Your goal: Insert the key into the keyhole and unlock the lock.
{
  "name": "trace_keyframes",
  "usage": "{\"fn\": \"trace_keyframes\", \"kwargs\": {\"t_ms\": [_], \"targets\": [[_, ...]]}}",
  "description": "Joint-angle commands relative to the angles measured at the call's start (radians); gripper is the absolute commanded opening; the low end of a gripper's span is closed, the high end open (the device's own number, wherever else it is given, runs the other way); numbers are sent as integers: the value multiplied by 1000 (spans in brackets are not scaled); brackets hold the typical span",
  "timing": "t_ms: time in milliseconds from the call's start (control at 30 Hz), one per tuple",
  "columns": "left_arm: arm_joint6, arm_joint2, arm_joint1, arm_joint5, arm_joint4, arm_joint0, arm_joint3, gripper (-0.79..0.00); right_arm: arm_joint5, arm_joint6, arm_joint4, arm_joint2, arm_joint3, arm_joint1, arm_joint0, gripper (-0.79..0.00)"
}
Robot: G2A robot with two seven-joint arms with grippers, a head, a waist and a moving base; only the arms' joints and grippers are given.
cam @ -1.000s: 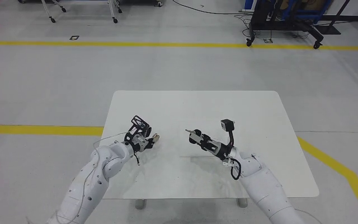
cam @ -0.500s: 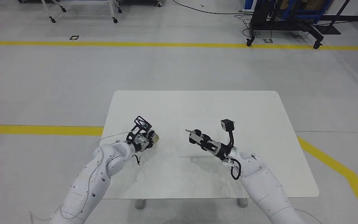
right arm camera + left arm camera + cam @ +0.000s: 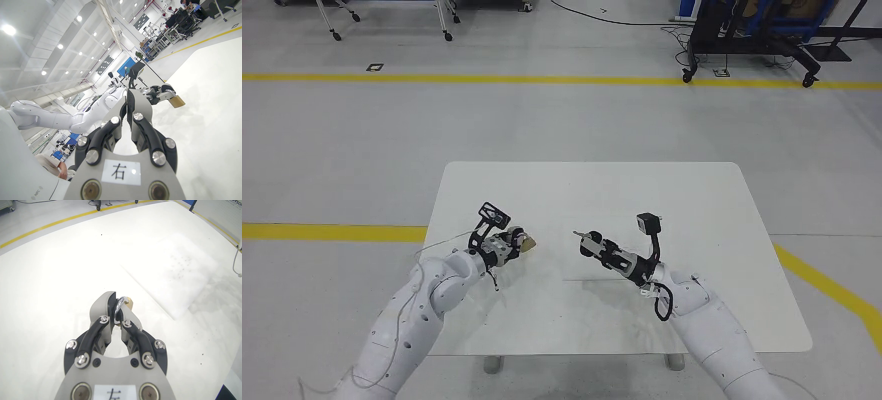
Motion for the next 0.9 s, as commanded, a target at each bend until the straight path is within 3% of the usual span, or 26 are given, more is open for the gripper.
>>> {"fn": "trace_keyframes", "kwargs": {"t_ms": [0,100,200,333,467,567,667,867], "targets": [[0,0,0,0,0,0,0,-785,0,0,0,0,0,0,0,-785],[3,0,-1,0,-10,2,-1,-785,0,0,0,0,0,0,0,-785],[-63,-24,-11,-41,-291,-8,35,-785,12,-6,-4,-1,-2,0,-2,-785],[-336,-38,-28,-50,-775,-88,138,-785,28,-58,-14,-21,-6,-6,-2,-785],[-554,-31,-48,42,-1100,-204,267,-785,16,-108,-16,-44,3,-16,18,-785],[-647,-6,-65,87,-1215,-276,359,-785,9,-139,4,-58,12,-22,30,-785],[-676,17,-78,34,-1234,-332,418,-785,12,-149,23,-62,19,-24,36,-785],[-676,17,-78,34,-1234,-332,418,-785,12,-149,23,-62,19,-24,36,-785]]}}
